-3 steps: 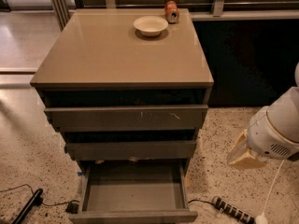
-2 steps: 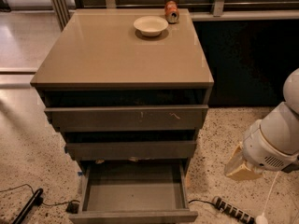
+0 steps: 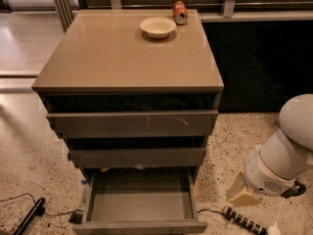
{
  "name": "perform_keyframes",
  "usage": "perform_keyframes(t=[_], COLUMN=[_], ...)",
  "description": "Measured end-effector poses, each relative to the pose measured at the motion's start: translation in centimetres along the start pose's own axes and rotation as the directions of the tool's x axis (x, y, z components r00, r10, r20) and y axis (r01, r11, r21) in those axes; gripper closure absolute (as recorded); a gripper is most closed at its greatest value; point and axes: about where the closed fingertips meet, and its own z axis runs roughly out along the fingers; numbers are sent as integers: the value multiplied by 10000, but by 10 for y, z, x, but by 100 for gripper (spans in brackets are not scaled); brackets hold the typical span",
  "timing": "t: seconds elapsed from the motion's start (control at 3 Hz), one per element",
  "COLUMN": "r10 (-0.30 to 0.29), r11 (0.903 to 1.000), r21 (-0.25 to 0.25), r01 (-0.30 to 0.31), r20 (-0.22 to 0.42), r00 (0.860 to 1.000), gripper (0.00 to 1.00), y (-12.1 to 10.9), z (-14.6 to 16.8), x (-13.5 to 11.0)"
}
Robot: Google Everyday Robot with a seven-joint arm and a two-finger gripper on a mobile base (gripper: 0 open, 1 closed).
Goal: Close bottom drawer
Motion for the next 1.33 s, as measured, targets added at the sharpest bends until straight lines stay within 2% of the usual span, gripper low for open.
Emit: perform_keyframes(t=[0.33, 0.67, 1.0, 1.33], r10=[230, 307, 295, 295], r11=[9966, 9929, 9851, 9851], r21=[-798, -1153, -1683, -1682], r01=[-222, -304, -356, -356], r20=[90, 13, -386, -386], r00=[9997, 9995, 9988, 9988], gripper=[100, 100, 100, 100], y=[13, 22, 38, 38], z=[59, 90, 133, 133], x=[14, 22, 36, 36])
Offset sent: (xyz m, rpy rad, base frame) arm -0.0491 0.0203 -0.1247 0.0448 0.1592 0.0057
